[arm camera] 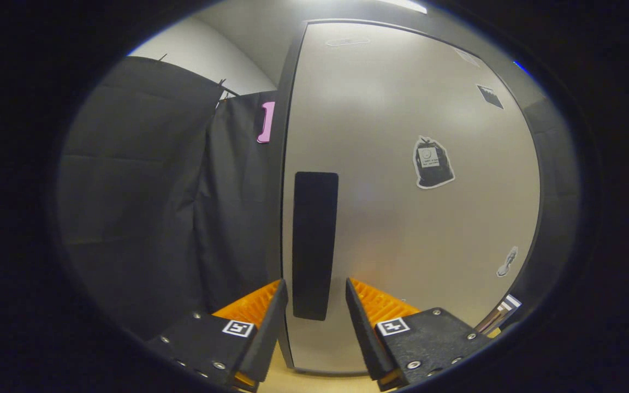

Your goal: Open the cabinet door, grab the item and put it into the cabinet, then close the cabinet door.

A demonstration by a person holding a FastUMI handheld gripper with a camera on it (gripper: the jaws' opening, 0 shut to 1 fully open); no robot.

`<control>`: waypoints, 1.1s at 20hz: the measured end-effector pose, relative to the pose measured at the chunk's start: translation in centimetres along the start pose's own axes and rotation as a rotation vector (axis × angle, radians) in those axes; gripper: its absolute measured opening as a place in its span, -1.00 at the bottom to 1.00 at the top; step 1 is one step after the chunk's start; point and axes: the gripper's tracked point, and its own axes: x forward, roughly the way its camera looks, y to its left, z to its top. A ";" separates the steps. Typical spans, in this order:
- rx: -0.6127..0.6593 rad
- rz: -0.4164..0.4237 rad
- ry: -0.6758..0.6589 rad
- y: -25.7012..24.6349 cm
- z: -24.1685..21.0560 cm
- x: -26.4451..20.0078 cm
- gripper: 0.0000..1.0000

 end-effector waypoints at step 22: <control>-0.028 0.178 0.026 -0.6 -1.1 -11.6 -0.38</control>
